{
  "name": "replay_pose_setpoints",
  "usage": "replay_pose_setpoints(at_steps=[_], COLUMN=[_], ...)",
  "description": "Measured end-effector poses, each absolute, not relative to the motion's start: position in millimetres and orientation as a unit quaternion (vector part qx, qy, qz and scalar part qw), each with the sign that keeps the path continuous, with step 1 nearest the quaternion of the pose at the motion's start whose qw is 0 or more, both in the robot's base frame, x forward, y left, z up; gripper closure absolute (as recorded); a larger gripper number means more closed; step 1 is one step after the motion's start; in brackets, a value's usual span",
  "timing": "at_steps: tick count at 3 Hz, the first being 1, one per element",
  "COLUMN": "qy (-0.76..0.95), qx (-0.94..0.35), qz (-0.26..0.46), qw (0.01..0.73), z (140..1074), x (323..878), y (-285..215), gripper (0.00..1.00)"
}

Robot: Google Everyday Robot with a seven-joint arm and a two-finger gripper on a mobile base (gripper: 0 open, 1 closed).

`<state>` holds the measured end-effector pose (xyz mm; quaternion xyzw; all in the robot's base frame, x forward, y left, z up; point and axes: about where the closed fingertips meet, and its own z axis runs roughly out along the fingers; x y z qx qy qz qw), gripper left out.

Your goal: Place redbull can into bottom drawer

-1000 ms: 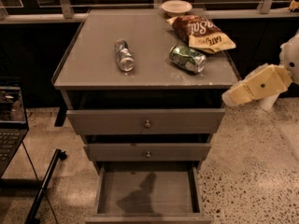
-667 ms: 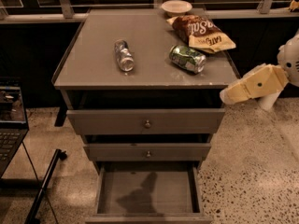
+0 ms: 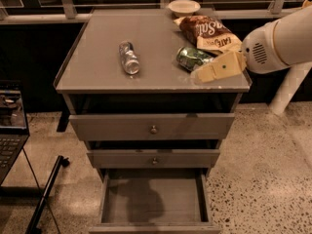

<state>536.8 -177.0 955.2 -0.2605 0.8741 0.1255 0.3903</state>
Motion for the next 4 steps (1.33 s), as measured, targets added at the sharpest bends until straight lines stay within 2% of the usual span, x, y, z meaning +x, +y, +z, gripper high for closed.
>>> replay_pose_setpoints(at_steps=[1, 2, 4], qy=[0.877, 0.870, 0.870], qx=[-0.256, -0.283, -0.258], qz=[0.163, 0.173, 0.182], qw=[0.373, 0.366, 0.379], z=[943.0, 930.2, 926.1], x=[569.0, 616.3, 616.0], y=[-147.0, -83.7, -83.9], gripper=[0.00, 0.00, 0.00])
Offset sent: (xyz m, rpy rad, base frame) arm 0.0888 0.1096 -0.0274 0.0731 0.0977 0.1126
